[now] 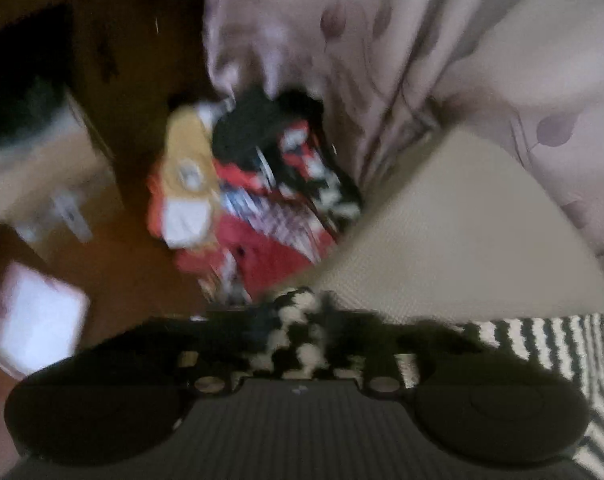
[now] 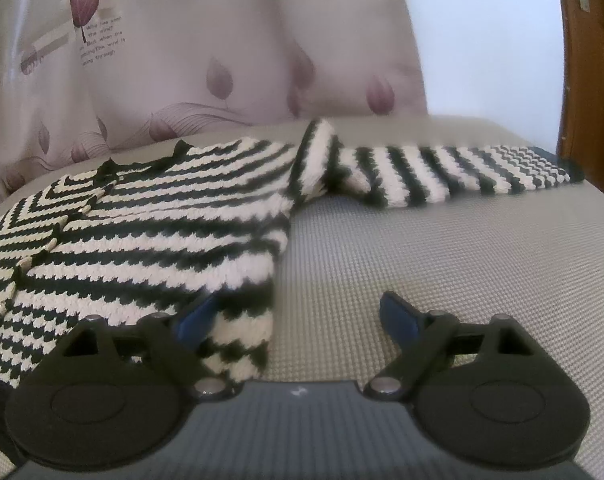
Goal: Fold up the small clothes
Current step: 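Carry the sleeve across the cardigan body with the left gripper and release, then grasp the other sleeve's black cuff with the right gripper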
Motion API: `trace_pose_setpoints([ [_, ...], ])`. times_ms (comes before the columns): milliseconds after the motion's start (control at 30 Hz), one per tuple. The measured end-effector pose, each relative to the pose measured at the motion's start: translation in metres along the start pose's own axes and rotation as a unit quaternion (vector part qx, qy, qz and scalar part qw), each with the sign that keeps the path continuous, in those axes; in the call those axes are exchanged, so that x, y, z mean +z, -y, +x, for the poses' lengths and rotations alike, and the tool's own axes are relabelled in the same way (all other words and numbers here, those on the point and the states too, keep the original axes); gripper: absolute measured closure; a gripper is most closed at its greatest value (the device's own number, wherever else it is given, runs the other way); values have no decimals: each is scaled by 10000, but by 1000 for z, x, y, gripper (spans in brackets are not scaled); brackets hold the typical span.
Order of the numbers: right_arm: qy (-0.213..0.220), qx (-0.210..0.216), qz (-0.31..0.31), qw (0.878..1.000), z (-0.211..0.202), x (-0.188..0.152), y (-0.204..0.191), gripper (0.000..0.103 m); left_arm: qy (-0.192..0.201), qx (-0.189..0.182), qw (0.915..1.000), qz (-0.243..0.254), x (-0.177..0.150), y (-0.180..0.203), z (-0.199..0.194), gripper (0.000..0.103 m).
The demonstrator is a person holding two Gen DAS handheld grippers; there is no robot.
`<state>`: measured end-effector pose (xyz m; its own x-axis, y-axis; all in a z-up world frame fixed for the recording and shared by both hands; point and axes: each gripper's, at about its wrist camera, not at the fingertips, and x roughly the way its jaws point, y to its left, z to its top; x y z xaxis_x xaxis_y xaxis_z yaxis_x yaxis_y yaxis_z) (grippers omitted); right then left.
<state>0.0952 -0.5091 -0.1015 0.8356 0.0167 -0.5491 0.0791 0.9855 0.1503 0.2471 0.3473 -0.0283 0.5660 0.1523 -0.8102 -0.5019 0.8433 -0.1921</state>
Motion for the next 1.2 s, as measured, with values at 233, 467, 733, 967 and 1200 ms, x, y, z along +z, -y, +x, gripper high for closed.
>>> trace_pose_setpoints([
  [233,32,84,71,9999,-1,0,4,13,2384,-277,9706,181,-81,11,-137,61],
  [467,51,192,105,9997,-2,0,5,13,2412,-338,9685,528,-213,5,-191,33],
  [733,27,264,76,9996,-3,-1,4,10,2445,196,9687,379,-219,-13,-187,18],
  [967,58,329,158,9993,-4,-1,8,10,2464,-338,9679,369,-205,38,-178,12],
  [1200,275,485,926,9941,-23,2,33,10,1691,-1138,9769,637,-196,116,-124,12],
])
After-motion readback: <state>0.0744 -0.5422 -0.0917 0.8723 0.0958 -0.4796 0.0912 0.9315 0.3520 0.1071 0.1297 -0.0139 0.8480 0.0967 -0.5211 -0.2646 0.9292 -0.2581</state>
